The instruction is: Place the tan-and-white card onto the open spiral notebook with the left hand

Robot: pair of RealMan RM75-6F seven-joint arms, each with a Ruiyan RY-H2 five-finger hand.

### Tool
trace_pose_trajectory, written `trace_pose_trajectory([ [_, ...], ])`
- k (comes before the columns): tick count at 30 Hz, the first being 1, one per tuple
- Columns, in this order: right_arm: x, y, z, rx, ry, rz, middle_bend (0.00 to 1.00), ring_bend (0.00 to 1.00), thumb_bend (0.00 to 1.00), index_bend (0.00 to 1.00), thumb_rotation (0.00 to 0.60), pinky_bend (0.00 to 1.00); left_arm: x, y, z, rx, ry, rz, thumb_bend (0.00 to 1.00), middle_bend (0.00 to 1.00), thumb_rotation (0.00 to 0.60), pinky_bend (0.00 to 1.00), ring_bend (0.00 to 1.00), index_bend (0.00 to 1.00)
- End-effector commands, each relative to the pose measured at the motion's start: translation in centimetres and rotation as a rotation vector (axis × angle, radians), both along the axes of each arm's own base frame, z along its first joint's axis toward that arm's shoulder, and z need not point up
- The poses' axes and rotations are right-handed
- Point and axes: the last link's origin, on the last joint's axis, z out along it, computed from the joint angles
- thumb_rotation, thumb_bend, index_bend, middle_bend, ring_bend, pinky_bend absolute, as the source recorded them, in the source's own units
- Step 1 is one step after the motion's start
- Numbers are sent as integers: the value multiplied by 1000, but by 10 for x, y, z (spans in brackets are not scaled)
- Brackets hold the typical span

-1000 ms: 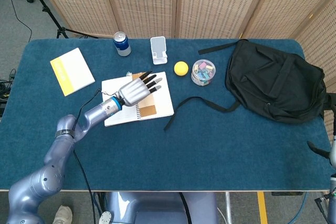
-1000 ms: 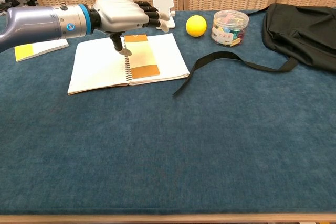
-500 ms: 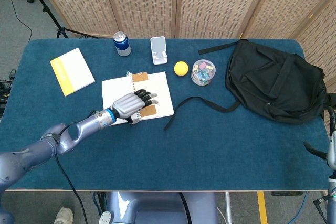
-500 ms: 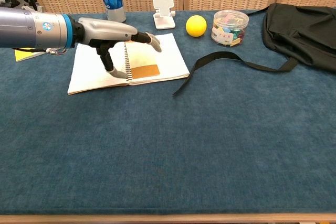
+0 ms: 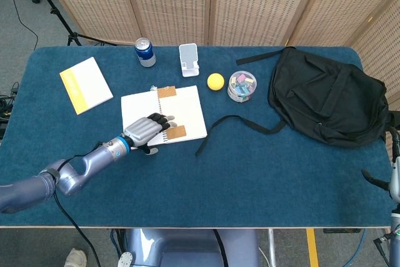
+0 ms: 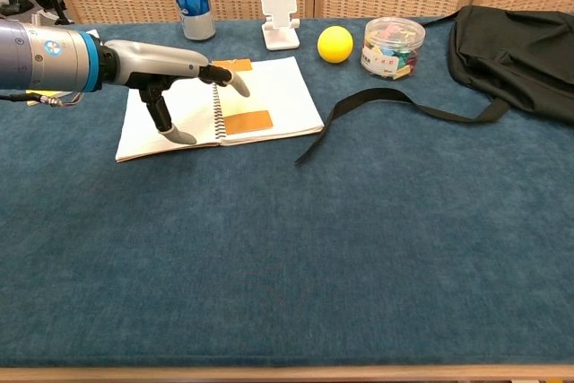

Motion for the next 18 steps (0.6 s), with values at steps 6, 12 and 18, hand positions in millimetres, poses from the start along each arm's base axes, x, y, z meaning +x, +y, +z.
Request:
trace_pose_trajectory([
  [6,0,0,0,1,0,-1,0,0,0,17,600,0,1,-1,-6,2,55,-42,302,0,600,22,0,90],
  [12,-1,0,0,-2,0,-3,0,0,0,17,600,0,8,3,-13,22,107,-115,302,0,600,22,0,112],
  [18,-2,0,3,-10,-4,-5,0,0,0,16,600,0,10,0,-20,13,143,-123,302,0,600,22,0,123],
])
